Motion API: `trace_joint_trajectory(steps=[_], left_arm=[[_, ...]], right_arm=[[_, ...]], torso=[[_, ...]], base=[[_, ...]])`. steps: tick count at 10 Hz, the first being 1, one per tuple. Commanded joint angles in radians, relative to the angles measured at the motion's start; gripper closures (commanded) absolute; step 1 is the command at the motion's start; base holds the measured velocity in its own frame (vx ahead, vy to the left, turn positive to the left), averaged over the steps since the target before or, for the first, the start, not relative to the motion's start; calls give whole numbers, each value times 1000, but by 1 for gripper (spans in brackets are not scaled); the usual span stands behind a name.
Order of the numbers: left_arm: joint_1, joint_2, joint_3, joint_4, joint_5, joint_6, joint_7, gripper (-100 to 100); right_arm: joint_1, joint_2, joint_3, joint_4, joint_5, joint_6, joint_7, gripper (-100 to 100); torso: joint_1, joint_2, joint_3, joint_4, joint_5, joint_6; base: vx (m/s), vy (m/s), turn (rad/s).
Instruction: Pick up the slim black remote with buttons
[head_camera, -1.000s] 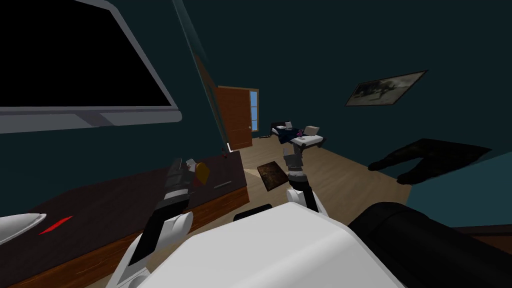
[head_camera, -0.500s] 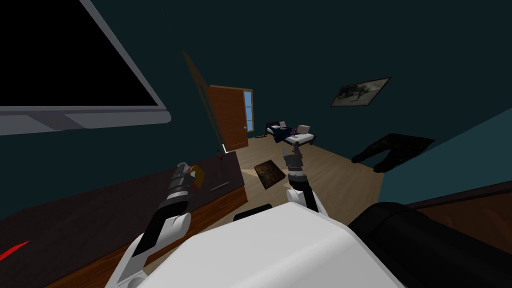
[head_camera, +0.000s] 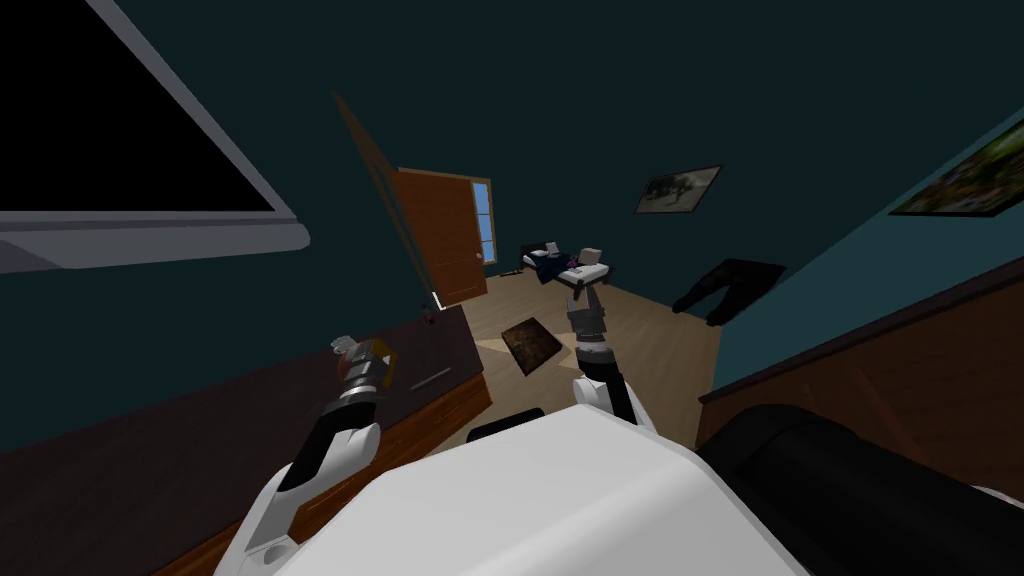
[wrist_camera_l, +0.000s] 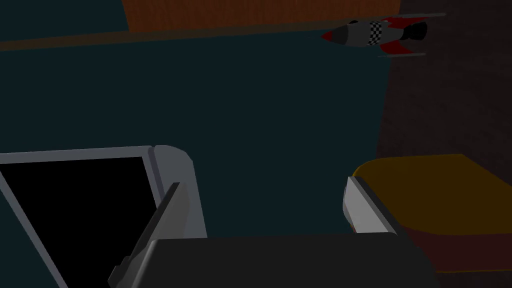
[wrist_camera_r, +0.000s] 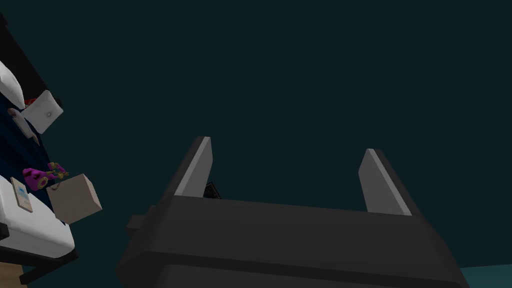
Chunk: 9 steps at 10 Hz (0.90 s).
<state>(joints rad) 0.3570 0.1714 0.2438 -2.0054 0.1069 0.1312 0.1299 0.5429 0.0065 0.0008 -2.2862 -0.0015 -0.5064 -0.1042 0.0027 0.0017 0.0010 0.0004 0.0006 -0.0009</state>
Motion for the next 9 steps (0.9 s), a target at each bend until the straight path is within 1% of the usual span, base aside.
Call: trace_joint_trajectory(steps=[1,2,3,4,5,6,7,8,9], left_arm=[[-6,0,19,46,3,50,5,-100],[-6,0,19,46,3,72,5,-100],[-20,1,36,88,6,104,10,-100],[-20,1,36,88,6,127,10,-100],[-34,3,53,131,9,157,15,-100],[-34,3,53,131,9,181,15,-100],[-49,5,70,172,13,212,21,-100],[-49,5,70,174,13,229,21,-100],[-49,5,70,174,13,236,21,-100]], right_arm=[[0,0,0,0,0,0,0,0],[0,0,0,0,0,0,0,0],[0,0,0,0,0,0,0,0],[0,0,0,0,0,0,0,0],[0,0,0,0,0,0,0,0],[0,0,0,0,0,0,0,0],[0,0,0,0,0,0,0,0],[0,0,0,0,0,0,0,0],[0,0,0,0,0,0,0,0]], torso=[[0,0,0,0,0,0],[0,0,0,0,0,1],[0,0,0,0,0,0],[0,-1,0,0,0,1],[0,-1,-1,0,0,0],[0,-1,-1,0,0,1],[0,-1,-1,0,0,0],[0,-1,-1,0,0,1],[0,-1,-1,0,0,0]], base=[[-34,30,-167],[-26,24,-128],[-22,29,-230],[-19,27,-113],[-16,20,-201],[-16,20,-116],[-22,21,-215],[-19,24,-128],[-11,15,22]])
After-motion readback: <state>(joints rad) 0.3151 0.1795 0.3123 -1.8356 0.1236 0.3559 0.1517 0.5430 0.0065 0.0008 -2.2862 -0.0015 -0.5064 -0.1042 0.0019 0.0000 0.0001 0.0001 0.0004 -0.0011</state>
